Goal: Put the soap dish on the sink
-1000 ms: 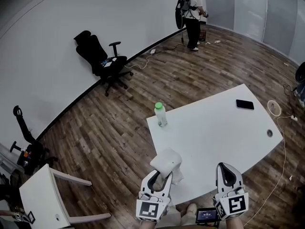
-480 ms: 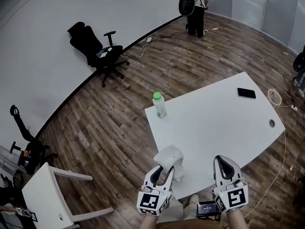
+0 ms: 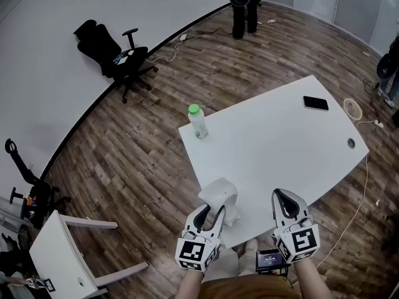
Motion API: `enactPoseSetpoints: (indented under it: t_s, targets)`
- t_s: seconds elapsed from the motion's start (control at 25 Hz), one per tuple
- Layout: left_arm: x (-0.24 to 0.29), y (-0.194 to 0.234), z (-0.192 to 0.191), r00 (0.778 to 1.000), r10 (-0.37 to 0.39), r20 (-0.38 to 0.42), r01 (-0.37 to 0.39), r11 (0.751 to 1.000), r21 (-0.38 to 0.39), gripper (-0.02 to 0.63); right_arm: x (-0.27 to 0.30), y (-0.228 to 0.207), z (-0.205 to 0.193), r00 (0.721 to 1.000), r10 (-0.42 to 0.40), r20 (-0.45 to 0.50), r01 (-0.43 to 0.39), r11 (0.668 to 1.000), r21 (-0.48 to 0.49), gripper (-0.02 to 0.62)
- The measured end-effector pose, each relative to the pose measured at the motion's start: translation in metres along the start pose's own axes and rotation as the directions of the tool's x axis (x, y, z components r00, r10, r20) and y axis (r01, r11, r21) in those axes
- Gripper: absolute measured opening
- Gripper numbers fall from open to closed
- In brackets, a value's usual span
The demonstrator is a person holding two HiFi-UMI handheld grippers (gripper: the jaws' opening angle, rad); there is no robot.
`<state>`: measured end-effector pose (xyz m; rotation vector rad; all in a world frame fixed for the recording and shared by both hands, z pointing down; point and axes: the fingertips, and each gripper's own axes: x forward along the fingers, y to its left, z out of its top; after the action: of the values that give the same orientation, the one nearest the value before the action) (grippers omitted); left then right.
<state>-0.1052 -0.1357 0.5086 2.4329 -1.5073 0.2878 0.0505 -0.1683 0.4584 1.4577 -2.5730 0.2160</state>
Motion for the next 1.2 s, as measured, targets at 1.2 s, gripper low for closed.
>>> enactPoseSetpoints:
  t_s: [1.2]
  targets:
    - [0.050,-0.013,-0.081,0.970,-0.142,-0.195,0.087,0.960,-0.267,0.138,0.019,-0.020,-0.085,0.977,-0.016,-0.213,0.027,0.999,0.047,0.009]
